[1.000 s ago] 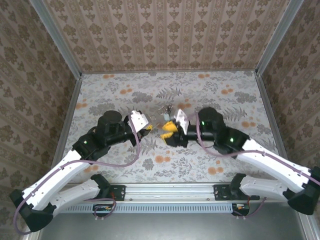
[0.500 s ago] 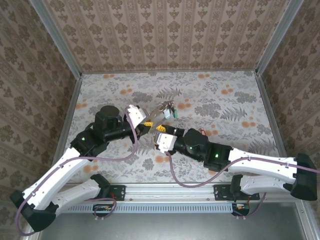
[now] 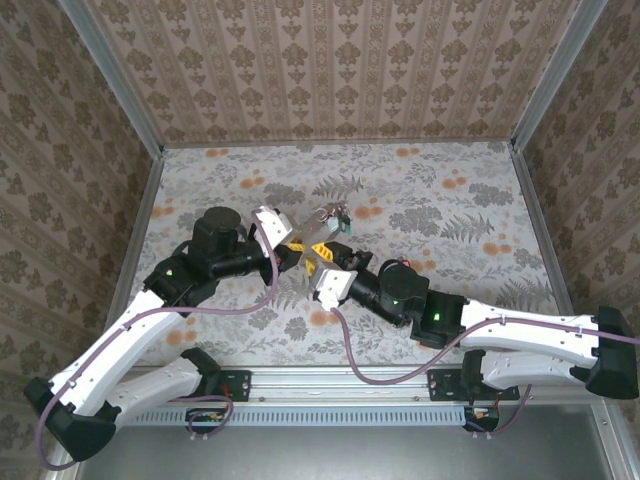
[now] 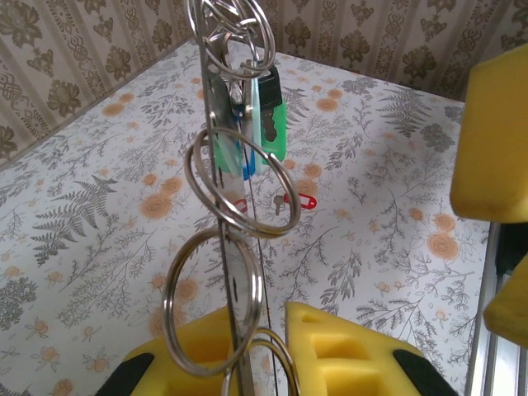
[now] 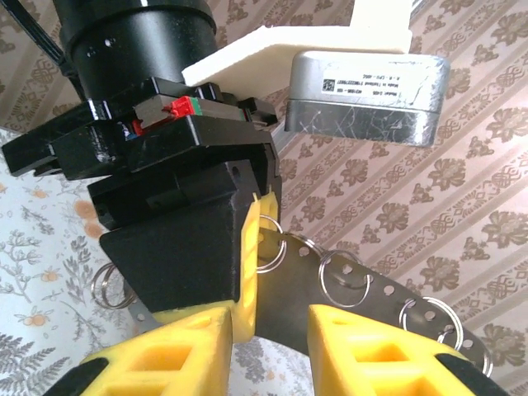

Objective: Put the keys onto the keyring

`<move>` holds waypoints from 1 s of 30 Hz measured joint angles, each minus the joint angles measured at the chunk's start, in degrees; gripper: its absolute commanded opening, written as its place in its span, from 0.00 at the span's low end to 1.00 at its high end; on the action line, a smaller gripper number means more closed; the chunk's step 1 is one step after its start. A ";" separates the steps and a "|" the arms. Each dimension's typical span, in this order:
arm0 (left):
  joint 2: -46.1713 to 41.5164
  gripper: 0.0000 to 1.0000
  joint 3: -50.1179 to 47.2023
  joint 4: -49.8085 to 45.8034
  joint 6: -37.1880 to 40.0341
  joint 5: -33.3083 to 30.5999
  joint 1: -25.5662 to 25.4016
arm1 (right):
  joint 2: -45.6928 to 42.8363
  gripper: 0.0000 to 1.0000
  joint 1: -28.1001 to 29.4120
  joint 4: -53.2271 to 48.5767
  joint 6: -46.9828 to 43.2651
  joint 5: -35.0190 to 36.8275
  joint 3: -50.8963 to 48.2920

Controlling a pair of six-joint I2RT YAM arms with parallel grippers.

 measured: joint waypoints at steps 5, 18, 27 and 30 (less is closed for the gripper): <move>-0.02 0.00 0.00 0.02 -0.24 0.52 0.00 | 3.43 0.30 0.00 2.47 -2.38 1.11 0.42; -0.07 0.00 0.00 -0.20 -0.39 -0.33 0.55 | 5.31 0.29 0.00 3.82 -5.40 2.38 1.27; -0.11 0.00 0.00 -0.11 -0.39 -0.07 0.76 | 5.20 0.29 0.00 3.89 -7.10 2.73 1.27; -0.11 0.00 0.00 0.39 -0.39 0.31 0.76 | 4.74 0.29 0.00 3.91 -7.74 2.75 1.27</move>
